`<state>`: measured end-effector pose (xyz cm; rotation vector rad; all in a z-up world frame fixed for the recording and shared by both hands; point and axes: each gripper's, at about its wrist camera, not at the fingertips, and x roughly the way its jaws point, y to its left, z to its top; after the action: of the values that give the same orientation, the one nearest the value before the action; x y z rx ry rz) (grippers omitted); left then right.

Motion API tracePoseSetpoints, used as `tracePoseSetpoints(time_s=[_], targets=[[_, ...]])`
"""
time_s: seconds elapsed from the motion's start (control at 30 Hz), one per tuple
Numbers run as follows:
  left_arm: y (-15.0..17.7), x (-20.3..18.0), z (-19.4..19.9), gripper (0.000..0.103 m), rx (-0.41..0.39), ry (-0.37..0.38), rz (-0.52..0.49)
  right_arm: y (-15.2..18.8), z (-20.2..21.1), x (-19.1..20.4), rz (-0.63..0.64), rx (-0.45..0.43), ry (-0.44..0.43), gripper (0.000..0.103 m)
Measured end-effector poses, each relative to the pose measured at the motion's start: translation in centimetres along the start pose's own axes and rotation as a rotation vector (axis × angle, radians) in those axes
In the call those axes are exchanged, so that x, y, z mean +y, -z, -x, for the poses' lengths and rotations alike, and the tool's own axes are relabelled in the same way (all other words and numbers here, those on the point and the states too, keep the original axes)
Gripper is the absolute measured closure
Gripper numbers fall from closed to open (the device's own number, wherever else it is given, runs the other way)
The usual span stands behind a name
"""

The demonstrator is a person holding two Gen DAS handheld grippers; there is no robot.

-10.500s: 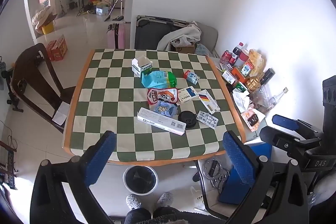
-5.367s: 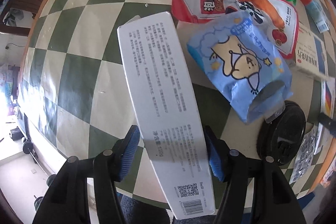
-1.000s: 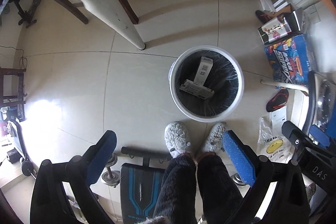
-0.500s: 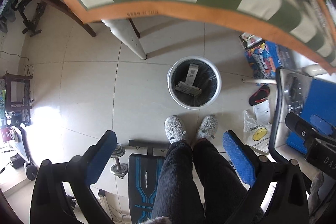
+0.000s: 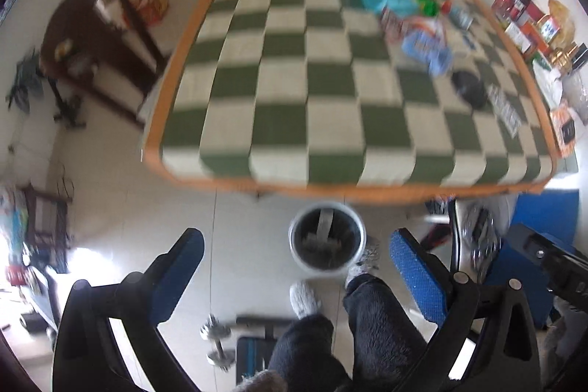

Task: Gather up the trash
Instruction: 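Grasp the blue snack bag with the left tool while the right grasps the silver blister pack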

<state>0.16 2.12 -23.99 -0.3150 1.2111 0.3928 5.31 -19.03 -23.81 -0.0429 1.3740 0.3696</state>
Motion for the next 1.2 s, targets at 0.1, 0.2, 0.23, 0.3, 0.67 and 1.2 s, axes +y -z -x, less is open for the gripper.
tracePoseSetpoints(time_s=[0.1,0.2,0.23,0.3,0.67,1.2], targets=[[-4.1,-2.0,0.0,0.000,-0.017,0.001,-0.005,-4.2,2.4,-1.6,-0.012,-0.052,0.032,0.000],[-8.9,-5.1,-1.4,0.000,0.013,0.041,0.022,-8.9,3.6,-3.6,-0.012,-0.065,0.079,0.000],[-10.4,-6.1,-2.0,0.000,0.023,0.051,0.033,-10.7,3.7,-4.3,0.000,-0.054,0.103,0.000],[-12.7,-7.7,-3.2,0.000,0.038,0.058,0.048,-14.3,3.3,-5.9,0.015,-0.036,0.133,0.000],[-23.3,-15.2,-16.8,0.005,0.263,0.106,0.156,-28.7,-7.9,-14.4,0.025,0.172,0.235,0.000],[-25.6,-18.1,-22.2,0.082,0.317,0.084,0.074,-32.2,-17.4,-17.3,0.101,0.314,0.244,0.024]])
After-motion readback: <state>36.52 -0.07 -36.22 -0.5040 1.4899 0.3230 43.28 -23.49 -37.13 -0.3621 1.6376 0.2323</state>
